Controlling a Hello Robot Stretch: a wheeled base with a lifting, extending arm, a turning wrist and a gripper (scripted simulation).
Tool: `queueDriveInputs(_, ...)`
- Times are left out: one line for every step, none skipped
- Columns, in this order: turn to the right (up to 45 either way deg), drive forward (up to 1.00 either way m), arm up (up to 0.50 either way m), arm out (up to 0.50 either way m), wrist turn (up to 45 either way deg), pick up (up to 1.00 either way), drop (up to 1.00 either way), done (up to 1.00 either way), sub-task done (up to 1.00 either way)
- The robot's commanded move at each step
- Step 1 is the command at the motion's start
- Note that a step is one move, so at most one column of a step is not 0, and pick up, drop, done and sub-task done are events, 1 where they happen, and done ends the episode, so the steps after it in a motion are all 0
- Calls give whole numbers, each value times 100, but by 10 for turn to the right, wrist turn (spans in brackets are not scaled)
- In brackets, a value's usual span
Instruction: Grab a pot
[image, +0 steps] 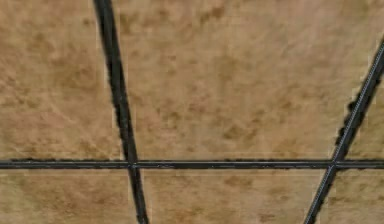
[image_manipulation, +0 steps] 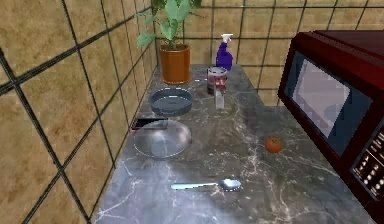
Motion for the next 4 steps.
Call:
queueDriveInputs(0, 0, 50, 0, 0, 0, 0, 0, 0)
queueDriveInputs(0, 0, 38, 0, 0, 0, 0, 0, 0)
queueDriveInputs(0, 0, 0, 42, 0, 0, 0, 0, 0)
queueDriveInputs(0, 0, 0, 0, 450, 0, 0, 0, 0)
